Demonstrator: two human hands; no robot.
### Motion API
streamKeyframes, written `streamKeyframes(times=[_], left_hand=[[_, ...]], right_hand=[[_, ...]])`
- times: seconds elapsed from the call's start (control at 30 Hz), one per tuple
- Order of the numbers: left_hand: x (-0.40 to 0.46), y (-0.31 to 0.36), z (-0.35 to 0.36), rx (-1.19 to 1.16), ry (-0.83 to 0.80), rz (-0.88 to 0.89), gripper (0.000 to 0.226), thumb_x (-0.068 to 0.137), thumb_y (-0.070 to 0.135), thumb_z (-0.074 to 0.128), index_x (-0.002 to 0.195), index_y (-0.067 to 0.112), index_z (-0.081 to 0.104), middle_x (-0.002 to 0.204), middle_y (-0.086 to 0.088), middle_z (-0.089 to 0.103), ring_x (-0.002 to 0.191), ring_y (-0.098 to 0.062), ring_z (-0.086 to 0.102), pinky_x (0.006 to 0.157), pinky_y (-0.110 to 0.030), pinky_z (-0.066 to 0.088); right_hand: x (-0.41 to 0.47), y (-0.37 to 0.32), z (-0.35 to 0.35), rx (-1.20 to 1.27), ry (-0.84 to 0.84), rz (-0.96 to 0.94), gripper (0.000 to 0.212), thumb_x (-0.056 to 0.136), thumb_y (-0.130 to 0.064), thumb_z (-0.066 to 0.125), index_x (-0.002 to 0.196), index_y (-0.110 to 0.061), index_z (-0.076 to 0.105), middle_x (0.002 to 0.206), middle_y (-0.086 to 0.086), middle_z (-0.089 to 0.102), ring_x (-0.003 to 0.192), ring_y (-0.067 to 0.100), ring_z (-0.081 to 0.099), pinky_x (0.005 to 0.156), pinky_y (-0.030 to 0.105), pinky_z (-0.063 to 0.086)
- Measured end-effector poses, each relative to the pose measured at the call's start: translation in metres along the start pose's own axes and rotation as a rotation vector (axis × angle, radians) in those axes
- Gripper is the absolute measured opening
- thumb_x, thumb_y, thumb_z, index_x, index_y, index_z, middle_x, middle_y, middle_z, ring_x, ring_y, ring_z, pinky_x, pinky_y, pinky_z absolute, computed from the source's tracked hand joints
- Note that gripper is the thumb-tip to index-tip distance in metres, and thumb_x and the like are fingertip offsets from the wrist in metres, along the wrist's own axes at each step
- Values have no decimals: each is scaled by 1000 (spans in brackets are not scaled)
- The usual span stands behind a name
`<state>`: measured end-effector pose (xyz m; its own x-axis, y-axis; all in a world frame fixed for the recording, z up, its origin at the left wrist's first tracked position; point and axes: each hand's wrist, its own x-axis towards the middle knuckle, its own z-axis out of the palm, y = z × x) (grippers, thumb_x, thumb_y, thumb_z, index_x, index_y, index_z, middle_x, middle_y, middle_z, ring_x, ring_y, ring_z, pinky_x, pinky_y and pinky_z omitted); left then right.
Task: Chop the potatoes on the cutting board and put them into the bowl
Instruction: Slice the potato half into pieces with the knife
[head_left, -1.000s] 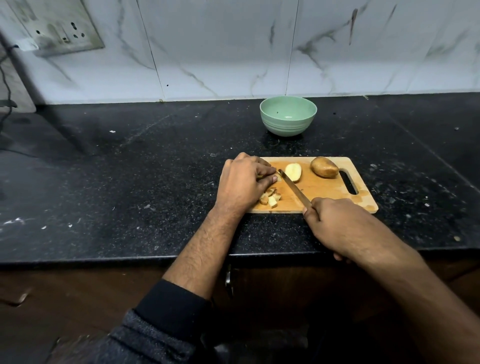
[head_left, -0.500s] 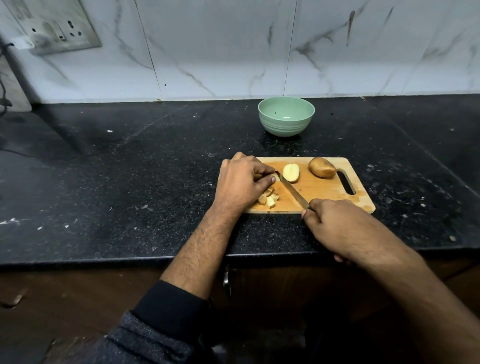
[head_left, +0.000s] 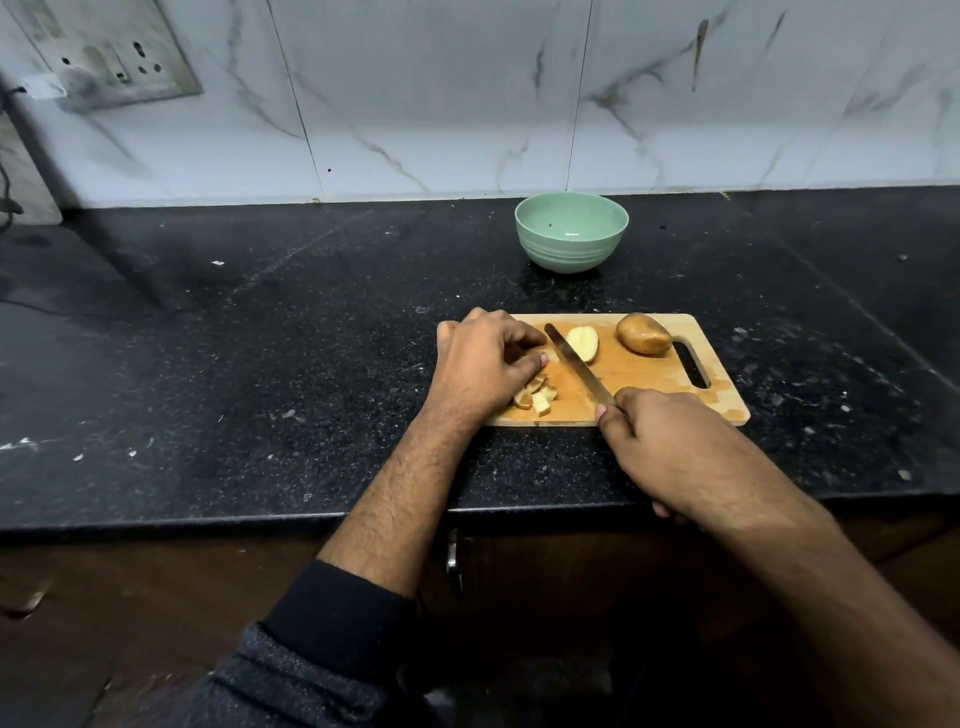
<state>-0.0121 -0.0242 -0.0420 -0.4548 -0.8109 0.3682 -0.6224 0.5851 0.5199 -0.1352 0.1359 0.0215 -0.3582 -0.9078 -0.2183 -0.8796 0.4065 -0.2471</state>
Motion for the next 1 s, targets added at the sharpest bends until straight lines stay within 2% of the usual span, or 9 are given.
streamKeyframes(times=[0.17, 0.33, 0.5, 0.67, 0.77, 0.9, 1.0], left_hand=[[-1, 1, 0, 11, 22, 12, 21, 86, 43, 74, 107, 36, 76, 98, 17, 69, 103, -6, 53, 96, -38, 30], [-2, 3, 0, 4, 37, 6, 17, 86, 41, 76, 102, 35, 77, 96, 17, 70, 101, -7, 55, 99, -38, 32], [-2, 3, 1, -16, 45, -17, 16, 85, 40, 77, 99, 34, 78, 99, 18, 71, 101, -5, 54, 102, -38, 32], [-1, 3, 2, -23, 51, -21, 14, 83, 39, 79, 96, 32, 78, 97, 18, 71, 99, -6, 56, 103, -41, 38], [-1, 2, 2, -49, 49, -19, 14, 83, 37, 80, 95, 30, 79, 96, 17, 71, 97, -6, 56, 100, -43, 43], [-1, 2, 3, -47, 56, -21, 13, 82, 38, 80, 94, 32, 79, 94, 19, 70, 96, -5, 55, 100, -42, 40], [-1, 3, 3, -40, 62, -31, 13, 82, 41, 79, 93, 34, 79, 92, 22, 69, 95, -3, 52, 100, -39, 38]], right_hand=[[-3, -6, 1, 59, -43, 23, 35, 108, -46, 30, 113, -21, 53, 78, 2, 67, 47, 15, 69, 35, 19, 44], [1, -14, 3, 31, -61, 11, 37, 109, -44, 28, 115, -18, 54, 87, 7, 69, 54, 17, 68, 45, 25, 53], [4, -14, 2, 30, -61, 15, 34, 108, -44, 29, 110, -20, 54, 83, 6, 68, 42, 11, 63, 39, 21, 47], [8, -18, 1, 7, -97, 29, 32, 108, -42, 32, 111, -19, 53, 82, 6, 68, 44, 13, 64, 41, 22, 48], [14, -21, -1, -28, -93, 17, 34, 109, -43, 30, 111, -19, 54, 83, 5, 68, 50, 14, 63, 49, 28, 51], [27, -22, -5, 5, -168, 19, 29, 109, -34, 33, 111, -17, 56, 78, 5, 71, 53, 20, 65, 60, 34, 58], [22, -16, -10, 10, -203, 9, 30, 109, -33, 33, 117, -15, 56, 78, 5, 67, 58, 17, 59, 61, 34, 52]])
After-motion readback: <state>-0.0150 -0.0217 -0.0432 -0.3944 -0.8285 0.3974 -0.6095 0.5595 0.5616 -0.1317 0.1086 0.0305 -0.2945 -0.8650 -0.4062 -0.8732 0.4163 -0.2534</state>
